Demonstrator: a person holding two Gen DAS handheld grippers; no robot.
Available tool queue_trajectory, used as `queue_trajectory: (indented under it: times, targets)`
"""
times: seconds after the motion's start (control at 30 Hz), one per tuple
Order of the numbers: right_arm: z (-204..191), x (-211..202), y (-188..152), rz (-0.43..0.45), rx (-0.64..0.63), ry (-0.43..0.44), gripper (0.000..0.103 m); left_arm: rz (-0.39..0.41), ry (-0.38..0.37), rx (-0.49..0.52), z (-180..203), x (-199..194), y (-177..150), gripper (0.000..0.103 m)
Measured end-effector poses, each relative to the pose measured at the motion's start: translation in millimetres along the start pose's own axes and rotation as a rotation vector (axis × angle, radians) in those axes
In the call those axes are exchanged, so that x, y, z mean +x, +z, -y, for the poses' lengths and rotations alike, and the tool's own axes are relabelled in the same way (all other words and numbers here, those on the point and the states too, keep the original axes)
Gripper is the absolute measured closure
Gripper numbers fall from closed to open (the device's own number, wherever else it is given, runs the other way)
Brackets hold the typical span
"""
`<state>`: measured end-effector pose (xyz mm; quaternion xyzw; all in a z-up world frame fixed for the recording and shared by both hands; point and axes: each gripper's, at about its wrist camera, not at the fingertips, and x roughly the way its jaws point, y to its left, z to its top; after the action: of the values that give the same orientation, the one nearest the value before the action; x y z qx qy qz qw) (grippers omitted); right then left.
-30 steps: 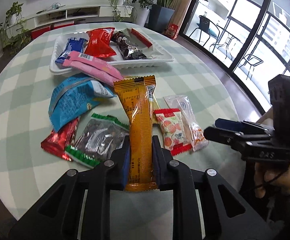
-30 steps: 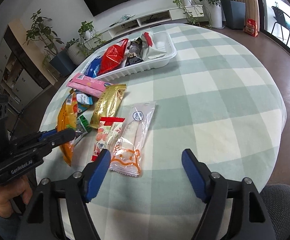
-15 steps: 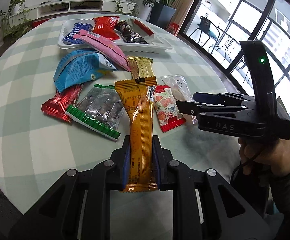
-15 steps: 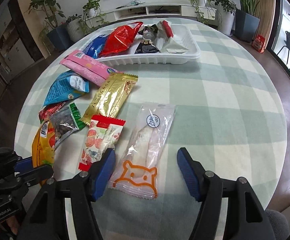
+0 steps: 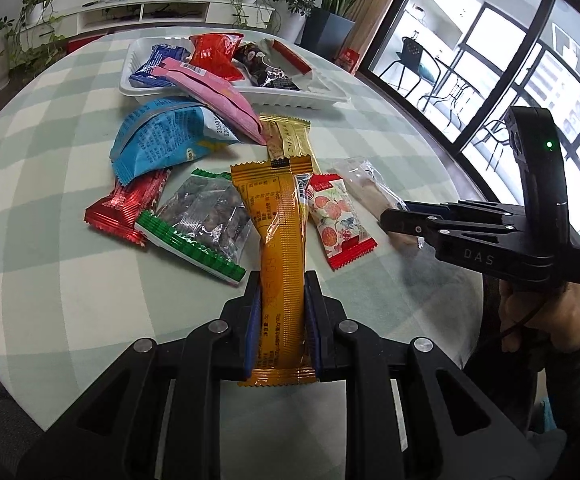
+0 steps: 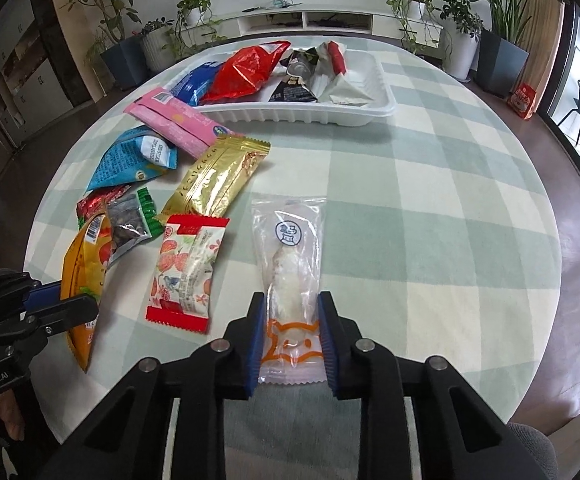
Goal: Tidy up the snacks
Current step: 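Carry the orange packet and clear bread packet over the white tray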
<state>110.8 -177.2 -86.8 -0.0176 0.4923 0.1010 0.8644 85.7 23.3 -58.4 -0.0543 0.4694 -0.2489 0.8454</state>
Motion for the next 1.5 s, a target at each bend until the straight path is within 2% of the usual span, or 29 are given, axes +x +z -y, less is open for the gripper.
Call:
queue_trajectory:
  times: [0.33, 0.6, 0.8, 1.03, 1.23, 1.37, 1.5]
  targets:
    - [14.7, -13.9, -8.1, 0.037, 0.088, 0.107, 0.078, 0.013, -0.011, -0.014, -3.3, -2.7, 0.5, 0.085]
    - [4.6, -22.3, -9.4, 0.052, 0.116, 0.222, 0.078, 0.025, -0.046, -0.038, -4.4, -6.2, 3.2, 0.085]
    - [19.0, -26.1, -3.3, 0.07, 0.148, 0.221, 0.078, 0.071, -0.042, -0.079, -23.5, -22.6, 19.3, 0.085]
    - [62.8, -36.3, 19.7, 0.124, 0.212, 0.174, 0.078, 0.143, 0.009, -0.078, -55.3, -44.0, 64.7, 0.085]
    - [96.8, -46.4, 62.1, 0.193, 0.243, 0.123, 0.078, 0.194, 0.051, -0.077, -83.7, -54.3, 124.0, 0.085]
    - [102.3, -52.3, 100.7, 0.242, 0.232, 0.109, 0.078, 0.194, 0.076, -0.05, -91.2, -45.9, 167.7, 0.085]
    - [90.5, -47.9, 142.7, 0.273, 0.188, 0.114, 0.077, 0.185, 0.088, -0.032, -95.9, -27.7, 210.8, 0.085]
